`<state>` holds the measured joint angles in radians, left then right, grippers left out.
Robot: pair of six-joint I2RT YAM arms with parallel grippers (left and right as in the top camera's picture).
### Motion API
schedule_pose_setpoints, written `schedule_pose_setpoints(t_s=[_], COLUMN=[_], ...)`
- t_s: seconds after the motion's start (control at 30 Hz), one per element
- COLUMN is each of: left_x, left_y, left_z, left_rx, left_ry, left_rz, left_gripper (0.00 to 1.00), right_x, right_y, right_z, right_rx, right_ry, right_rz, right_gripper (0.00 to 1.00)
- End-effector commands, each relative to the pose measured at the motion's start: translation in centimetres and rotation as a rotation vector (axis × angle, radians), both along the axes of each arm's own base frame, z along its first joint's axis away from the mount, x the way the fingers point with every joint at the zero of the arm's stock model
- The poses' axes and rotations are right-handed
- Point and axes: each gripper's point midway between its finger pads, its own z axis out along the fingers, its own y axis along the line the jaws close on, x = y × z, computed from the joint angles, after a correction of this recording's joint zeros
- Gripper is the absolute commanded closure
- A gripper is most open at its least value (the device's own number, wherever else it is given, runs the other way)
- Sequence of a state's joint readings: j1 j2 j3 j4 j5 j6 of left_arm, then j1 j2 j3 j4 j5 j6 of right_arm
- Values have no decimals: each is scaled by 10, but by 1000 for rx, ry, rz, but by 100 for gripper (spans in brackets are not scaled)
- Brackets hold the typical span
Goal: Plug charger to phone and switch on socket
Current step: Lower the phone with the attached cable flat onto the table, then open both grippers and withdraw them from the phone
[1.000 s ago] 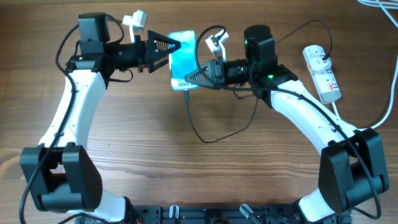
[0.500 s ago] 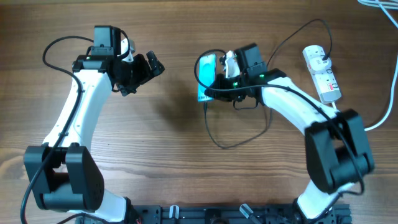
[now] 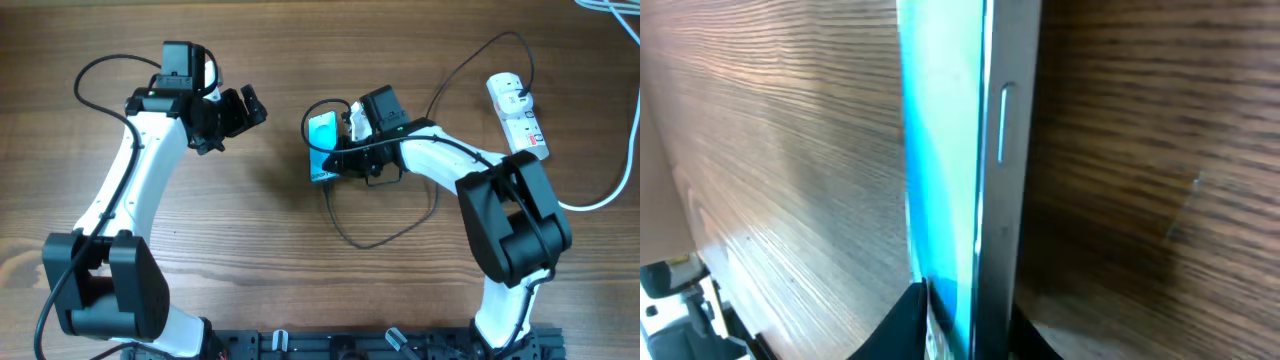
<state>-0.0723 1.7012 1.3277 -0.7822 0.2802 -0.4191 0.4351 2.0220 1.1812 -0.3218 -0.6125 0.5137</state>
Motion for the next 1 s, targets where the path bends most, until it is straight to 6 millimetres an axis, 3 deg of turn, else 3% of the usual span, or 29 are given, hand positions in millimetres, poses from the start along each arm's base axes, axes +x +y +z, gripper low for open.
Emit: schedule_pose_setpoints(t_s=[0.0, 0.17, 0.77, 0.97], left_x=[-1, -1, -1, -1], left_y=[2, 2, 2, 2], left_z=[4, 4, 4, 3], left_rx=[25, 25, 25, 26], left_ry=[-18, -18, -18, -15], left_rz=[-14, -14, -14, -17], left_gripper=[0, 0, 0, 3], right_x=[-3, -2, -4, -2], right_y=[-1, -1, 4, 12], right_z=[-9, -9, -5, 15], right_rx=[-17, -16, 18, 75], right_ry=[5, 2, 62, 35], right_rz=[10, 10, -40, -13], right_gripper=[77, 65, 57, 45])
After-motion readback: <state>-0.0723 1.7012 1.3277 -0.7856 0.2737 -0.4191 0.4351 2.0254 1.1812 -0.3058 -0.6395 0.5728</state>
